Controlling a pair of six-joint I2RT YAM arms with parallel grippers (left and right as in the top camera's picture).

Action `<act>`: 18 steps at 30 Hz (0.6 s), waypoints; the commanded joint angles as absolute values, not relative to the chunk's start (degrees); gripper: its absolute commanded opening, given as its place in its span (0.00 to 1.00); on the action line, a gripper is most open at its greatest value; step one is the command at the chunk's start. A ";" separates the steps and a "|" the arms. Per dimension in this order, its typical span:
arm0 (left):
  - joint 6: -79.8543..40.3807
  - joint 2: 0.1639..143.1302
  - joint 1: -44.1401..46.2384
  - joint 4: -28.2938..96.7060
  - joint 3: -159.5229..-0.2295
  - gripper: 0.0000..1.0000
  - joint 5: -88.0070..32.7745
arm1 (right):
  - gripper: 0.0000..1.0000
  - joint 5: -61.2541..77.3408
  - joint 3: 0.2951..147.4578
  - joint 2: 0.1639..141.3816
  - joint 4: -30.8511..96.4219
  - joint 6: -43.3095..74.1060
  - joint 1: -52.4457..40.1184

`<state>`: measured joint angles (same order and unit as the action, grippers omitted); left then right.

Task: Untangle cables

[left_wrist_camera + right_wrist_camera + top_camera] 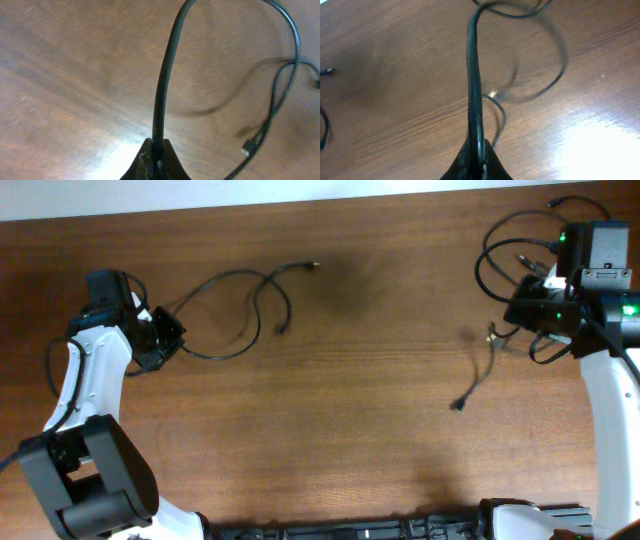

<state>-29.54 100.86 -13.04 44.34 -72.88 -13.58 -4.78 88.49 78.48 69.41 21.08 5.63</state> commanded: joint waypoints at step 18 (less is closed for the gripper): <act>-28.62 100.36 12.67 49.54 -73.34 0.00 -4.45 | 0.04 -28.60 88.99 81.25 62.19 32.42 30.30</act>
